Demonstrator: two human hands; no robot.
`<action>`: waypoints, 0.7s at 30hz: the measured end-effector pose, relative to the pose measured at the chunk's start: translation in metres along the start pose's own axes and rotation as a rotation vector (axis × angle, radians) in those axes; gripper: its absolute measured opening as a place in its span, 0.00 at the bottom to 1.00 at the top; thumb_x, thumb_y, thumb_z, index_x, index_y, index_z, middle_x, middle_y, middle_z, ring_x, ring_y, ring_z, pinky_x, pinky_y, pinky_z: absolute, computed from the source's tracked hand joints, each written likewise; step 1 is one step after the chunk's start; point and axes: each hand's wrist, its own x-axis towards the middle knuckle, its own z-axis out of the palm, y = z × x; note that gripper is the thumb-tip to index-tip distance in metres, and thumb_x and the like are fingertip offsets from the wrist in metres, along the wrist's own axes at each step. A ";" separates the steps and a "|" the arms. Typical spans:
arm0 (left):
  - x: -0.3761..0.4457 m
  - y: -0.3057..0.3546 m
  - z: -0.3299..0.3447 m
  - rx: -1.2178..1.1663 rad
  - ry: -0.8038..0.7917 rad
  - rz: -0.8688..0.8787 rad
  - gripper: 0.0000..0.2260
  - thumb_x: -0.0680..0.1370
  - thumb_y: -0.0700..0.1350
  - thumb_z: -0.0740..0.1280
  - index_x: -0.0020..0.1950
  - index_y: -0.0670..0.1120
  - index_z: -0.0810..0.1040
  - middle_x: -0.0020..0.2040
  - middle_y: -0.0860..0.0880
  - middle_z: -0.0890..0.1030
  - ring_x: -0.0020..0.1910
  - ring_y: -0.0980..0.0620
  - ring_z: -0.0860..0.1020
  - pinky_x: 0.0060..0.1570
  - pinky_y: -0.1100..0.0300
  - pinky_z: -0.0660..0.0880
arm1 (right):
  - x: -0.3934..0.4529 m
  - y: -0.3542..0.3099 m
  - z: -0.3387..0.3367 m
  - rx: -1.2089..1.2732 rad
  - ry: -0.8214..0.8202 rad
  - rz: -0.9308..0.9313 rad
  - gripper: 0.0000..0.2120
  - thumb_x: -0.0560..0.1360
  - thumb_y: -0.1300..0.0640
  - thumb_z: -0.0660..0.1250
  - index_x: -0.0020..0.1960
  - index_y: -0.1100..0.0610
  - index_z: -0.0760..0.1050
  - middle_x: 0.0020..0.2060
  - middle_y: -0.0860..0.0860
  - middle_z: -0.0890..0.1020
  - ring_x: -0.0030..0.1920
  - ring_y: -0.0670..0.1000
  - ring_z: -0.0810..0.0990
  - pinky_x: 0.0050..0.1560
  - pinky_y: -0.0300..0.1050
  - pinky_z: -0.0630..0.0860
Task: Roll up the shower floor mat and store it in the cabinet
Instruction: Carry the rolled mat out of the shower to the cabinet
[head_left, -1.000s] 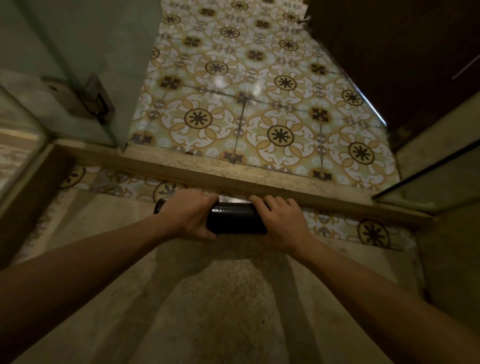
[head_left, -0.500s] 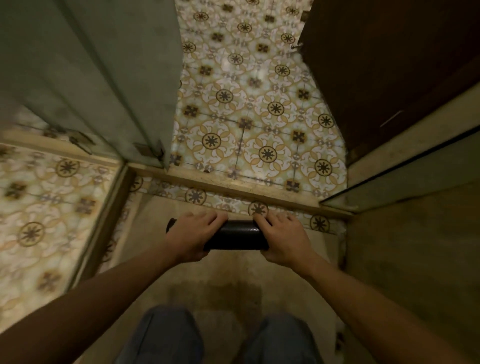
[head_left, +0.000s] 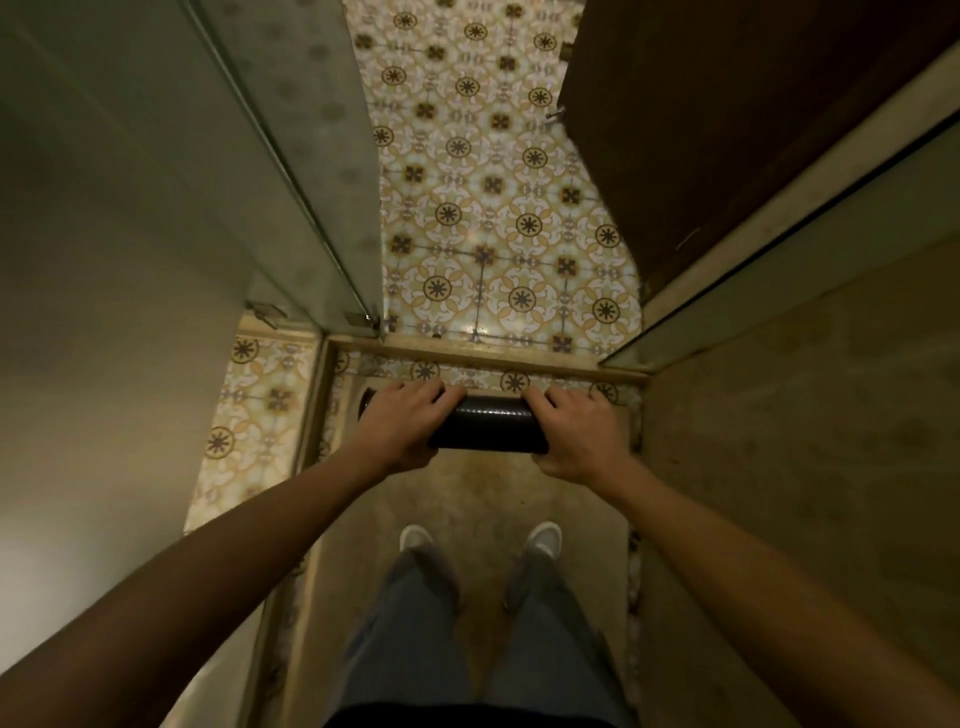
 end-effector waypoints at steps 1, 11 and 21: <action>-0.007 0.000 -0.010 0.009 0.002 0.001 0.37 0.59 0.53 0.78 0.65 0.49 0.69 0.51 0.47 0.78 0.45 0.45 0.79 0.38 0.52 0.76 | -0.004 -0.005 -0.010 -0.003 0.007 0.000 0.36 0.61 0.44 0.76 0.66 0.51 0.69 0.50 0.53 0.81 0.47 0.59 0.82 0.47 0.55 0.78; -0.015 -0.008 -0.054 0.008 0.041 0.067 0.34 0.60 0.52 0.77 0.63 0.47 0.73 0.49 0.47 0.81 0.45 0.44 0.81 0.40 0.52 0.76 | -0.016 -0.018 -0.060 -0.014 0.016 0.050 0.36 0.62 0.43 0.75 0.67 0.50 0.69 0.52 0.52 0.81 0.48 0.58 0.81 0.46 0.52 0.76; 0.072 -0.034 -0.093 0.038 0.015 0.101 0.28 0.64 0.51 0.73 0.61 0.49 0.71 0.50 0.49 0.79 0.45 0.46 0.80 0.41 0.52 0.77 | 0.043 0.038 -0.094 -0.011 0.030 0.084 0.35 0.65 0.42 0.72 0.69 0.49 0.66 0.54 0.52 0.80 0.52 0.57 0.80 0.52 0.54 0.77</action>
